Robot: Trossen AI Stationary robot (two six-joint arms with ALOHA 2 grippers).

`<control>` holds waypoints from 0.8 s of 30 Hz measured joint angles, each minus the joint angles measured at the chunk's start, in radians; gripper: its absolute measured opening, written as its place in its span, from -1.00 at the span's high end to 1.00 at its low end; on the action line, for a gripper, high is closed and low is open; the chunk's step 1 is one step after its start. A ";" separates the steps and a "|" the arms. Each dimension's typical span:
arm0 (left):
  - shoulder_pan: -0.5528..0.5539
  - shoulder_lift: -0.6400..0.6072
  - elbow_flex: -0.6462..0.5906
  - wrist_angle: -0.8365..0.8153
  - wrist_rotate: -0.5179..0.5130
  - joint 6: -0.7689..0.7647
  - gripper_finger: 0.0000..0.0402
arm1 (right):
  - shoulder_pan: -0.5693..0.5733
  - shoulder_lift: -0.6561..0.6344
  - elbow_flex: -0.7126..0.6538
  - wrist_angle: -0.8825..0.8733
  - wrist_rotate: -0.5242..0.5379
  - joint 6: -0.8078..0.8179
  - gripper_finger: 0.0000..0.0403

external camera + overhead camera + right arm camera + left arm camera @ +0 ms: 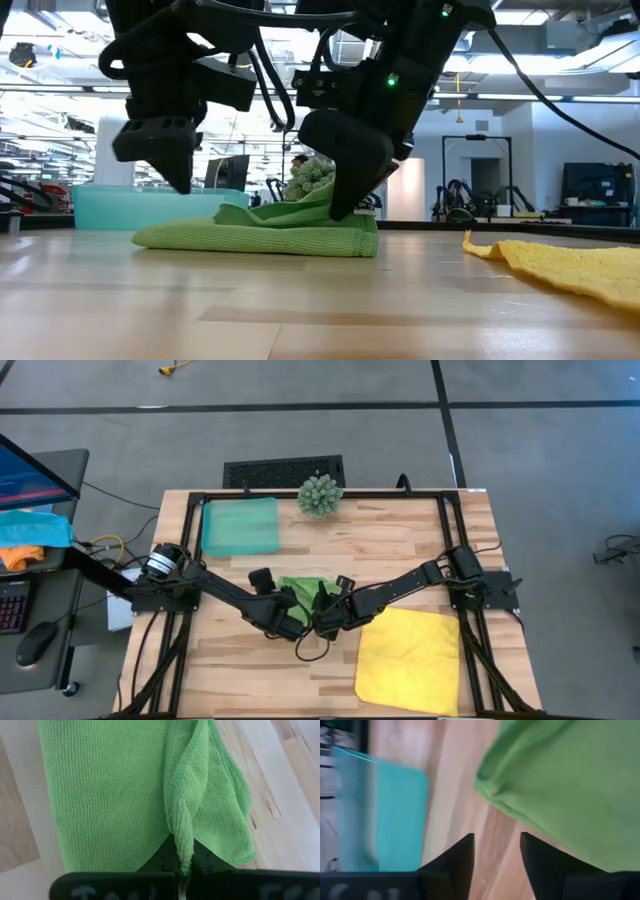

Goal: Roll microfiber towels into tight, uniform cylinder then place into a basket
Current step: Fold the green towel

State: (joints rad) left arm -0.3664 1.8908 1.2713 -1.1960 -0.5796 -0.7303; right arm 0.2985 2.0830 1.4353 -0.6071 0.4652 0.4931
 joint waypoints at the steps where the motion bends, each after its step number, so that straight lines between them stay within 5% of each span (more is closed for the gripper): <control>1: 0.000 0.000 0.000 0.000 0.014 0.006 0.17 | 0.000 0.000 0.000 0.000 0.000 -0.003 0.90; 6: -0.033 0.000 0.000 0.005 0.031 0.009 0.11 | -0.005 0.000 0.000 0.002 -0.003 -0.047 0.85; 17: -0.146 0.000 0.000 0.074 0.033 0.009 0.19 | -0.040 -0.001 0.000 0.002 0.019 -0.048 0.27; 24: -0.180 0.000 0.000 0.096 0.033 -0.003 0.19 | -0.059 -0.002 0.001 -0.024 0.012 -0.049 0.15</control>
State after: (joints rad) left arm -0.5460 1.8908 1.2713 -1.0996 -0.5468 -0.7332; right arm 0.2397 2.0811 1.4361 -0.6306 0.4776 0.4443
